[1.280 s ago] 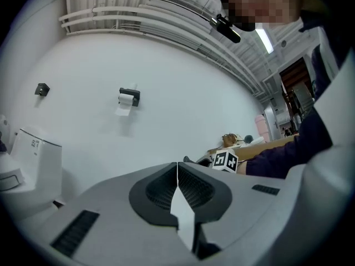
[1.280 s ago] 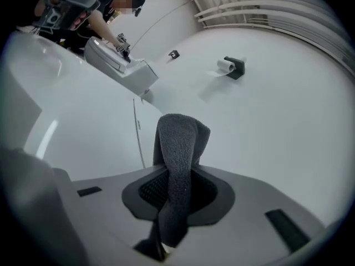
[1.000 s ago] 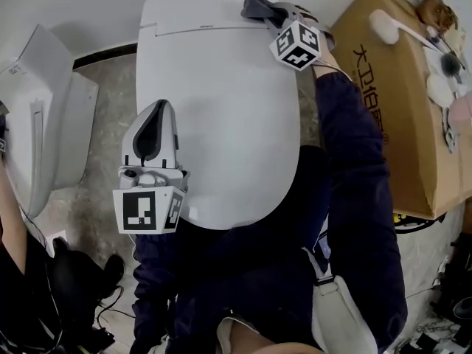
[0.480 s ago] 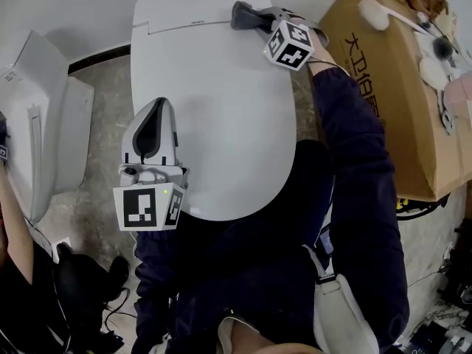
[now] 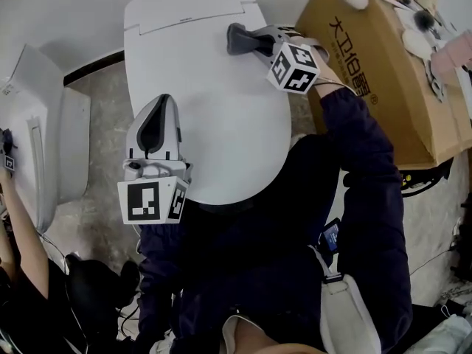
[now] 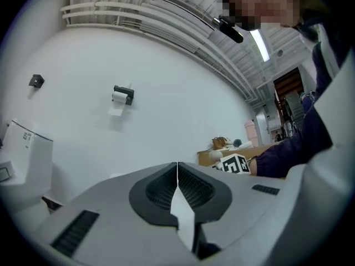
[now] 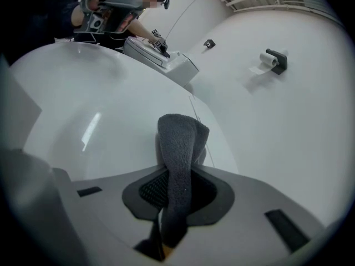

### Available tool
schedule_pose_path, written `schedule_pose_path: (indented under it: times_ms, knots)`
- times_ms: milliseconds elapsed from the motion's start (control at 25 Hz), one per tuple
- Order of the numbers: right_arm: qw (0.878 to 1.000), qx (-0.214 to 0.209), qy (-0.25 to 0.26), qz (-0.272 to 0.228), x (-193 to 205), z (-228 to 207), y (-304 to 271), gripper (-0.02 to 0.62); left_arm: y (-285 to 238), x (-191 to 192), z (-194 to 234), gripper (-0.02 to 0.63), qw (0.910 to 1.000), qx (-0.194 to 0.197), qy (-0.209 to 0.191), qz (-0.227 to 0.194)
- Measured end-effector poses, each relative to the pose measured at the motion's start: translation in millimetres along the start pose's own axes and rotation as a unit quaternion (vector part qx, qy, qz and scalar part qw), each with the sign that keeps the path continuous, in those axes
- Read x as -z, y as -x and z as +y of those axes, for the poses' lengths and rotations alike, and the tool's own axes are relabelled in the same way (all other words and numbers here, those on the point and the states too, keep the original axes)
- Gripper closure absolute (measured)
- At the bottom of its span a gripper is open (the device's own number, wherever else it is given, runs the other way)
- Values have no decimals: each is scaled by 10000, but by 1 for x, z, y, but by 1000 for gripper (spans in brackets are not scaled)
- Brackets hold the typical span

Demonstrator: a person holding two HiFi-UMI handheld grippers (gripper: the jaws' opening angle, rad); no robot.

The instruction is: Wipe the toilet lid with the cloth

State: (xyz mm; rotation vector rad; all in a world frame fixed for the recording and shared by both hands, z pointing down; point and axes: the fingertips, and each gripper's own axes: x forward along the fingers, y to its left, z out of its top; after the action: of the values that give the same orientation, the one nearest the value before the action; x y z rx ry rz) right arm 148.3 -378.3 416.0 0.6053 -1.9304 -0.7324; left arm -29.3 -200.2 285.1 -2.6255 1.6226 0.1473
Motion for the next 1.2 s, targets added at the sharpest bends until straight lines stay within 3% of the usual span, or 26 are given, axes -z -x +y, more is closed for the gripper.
schedule_pose_path:
  times_ms: [480,760,1200]
  knots:
    - [9978,-646,-131,-120,-17,100,93,517,1,-5,-23,589,9987,469,92,-195]
    - [9922,-1230,-147,-124,-27,154,141,517,-5,-2,-38,589,9965,782,192,-220]
    - [9792,-2009,-171,-232,-41,198,179,517,-8,-1,-54,589,9947,981,222,-222]
